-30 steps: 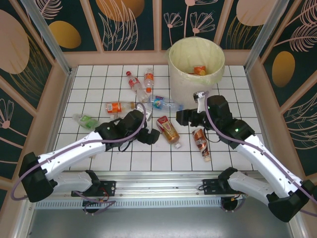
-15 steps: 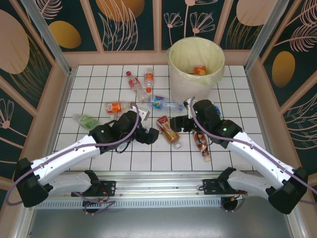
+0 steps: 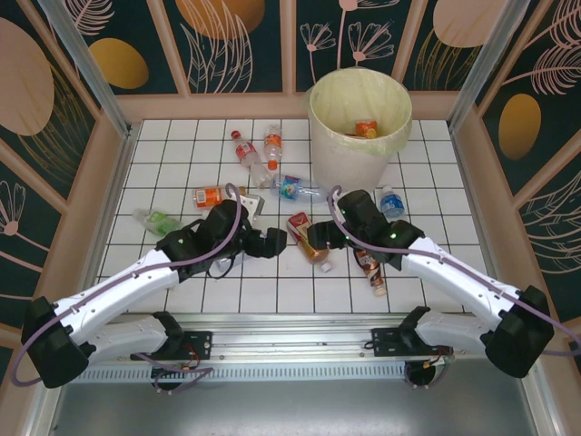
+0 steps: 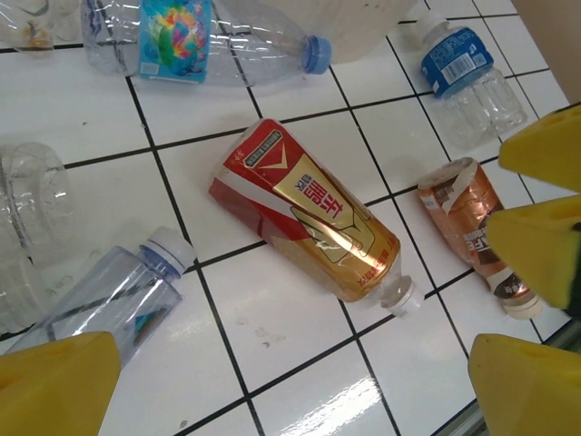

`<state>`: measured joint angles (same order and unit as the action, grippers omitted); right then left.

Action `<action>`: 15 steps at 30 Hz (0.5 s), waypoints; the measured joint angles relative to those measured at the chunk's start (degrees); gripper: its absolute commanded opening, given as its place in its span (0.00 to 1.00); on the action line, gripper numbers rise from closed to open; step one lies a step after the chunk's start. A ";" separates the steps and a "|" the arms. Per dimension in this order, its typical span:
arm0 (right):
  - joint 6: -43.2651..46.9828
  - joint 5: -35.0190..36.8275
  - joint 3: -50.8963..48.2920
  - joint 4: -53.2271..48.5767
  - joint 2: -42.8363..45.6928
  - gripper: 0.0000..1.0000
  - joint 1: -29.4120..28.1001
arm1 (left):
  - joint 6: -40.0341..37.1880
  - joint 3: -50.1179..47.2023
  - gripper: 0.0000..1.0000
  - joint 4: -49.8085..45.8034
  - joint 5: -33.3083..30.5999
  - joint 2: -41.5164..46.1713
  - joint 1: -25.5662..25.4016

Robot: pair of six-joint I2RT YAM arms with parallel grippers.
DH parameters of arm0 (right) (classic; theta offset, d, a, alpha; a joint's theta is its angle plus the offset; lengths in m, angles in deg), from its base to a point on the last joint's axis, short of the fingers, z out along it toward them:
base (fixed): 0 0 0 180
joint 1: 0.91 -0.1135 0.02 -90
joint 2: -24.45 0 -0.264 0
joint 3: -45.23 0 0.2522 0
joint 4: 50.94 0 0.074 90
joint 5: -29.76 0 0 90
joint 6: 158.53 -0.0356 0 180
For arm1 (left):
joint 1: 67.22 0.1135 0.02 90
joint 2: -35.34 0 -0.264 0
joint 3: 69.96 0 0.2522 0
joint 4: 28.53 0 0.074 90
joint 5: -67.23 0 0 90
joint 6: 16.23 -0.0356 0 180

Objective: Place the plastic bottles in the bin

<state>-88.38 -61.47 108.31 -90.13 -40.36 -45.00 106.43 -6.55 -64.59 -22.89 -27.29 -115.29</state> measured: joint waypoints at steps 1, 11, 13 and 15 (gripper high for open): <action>0.04 0.17 0.00 0.13 -0.72 0.84 -0.20 | 0.04 0.00 0.99 0.31 0.59 0.02 0.09; 1.62 1.42 0.17 1.51 -11.15 0.89 -1.68 | -1.51 -1.70 0.99 2.34 2.43 5.14 0.09; 1.92 1.57 0.35 1.75 -13.29 0.89 -1.88 | -1.84 -1.99 0.99 1.95 1.57 8.20 0.09; 2.03 1.86 0.74 1.86 -14.80 0.90 -1.95 | -2.27 -2.05 0.99 1.40 0.59 11.28 0.09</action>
<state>-86.35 -59.61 109.05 -88.27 -55.16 -46.95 104.16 -8.61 -63.19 -22.30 -16.01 -115.21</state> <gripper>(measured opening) 0.897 0.985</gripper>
